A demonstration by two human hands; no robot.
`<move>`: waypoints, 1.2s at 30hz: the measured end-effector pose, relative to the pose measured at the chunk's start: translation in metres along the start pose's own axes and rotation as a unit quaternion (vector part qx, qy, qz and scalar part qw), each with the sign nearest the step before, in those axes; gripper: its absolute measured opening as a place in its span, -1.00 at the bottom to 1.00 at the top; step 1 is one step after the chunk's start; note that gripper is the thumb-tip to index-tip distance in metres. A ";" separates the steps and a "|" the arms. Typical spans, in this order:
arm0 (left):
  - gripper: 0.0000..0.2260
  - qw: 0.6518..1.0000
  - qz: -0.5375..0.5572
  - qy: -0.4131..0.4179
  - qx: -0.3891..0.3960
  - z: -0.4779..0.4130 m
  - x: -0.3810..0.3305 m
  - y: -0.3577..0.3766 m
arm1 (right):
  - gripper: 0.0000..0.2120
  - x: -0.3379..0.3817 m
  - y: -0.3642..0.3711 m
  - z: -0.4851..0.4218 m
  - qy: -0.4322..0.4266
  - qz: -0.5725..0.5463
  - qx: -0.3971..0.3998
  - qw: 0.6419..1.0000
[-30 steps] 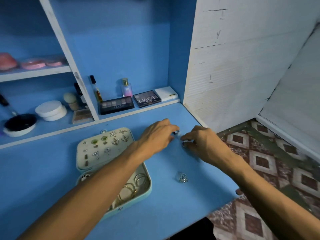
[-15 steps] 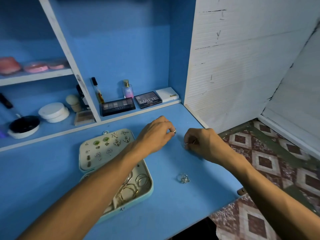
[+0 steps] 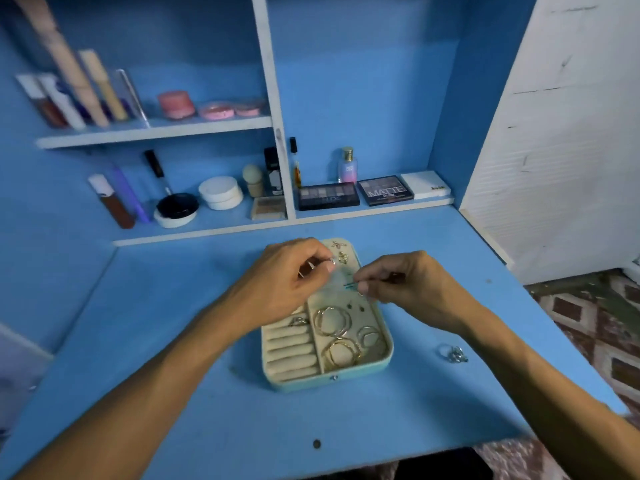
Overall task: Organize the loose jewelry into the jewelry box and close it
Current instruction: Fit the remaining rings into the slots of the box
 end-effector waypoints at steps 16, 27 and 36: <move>-0.54 0.991 -0.108 -0.035 0.075 0.091 0.052 -0.019 | -0.85 0.037 0.057 -0.012 -0.057 0.023 0.025 0.998; -0.64 0.977 -0.168 -0.004 0.130 0.083 0.043 -0.008 | -0.87 0.037 0.059 -0.012 -0.063 0.038 0.019 0.997; -0.64 0.979 -0.155 -0.008 0.129 0.076 0.042 -0.010 | -0.87 0.035 0.062 -0.012 -0.061 0.033 0.019 0.997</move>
Point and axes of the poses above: each hand's wrist, its own z-axis away from the middle knuckle, its own y-axis out of the palm, x = y × z, the point moved 8 cm from there along -z, towards the middle knuckle, and after that the axes turned 5 degrees about z, right-handed, at the moved point
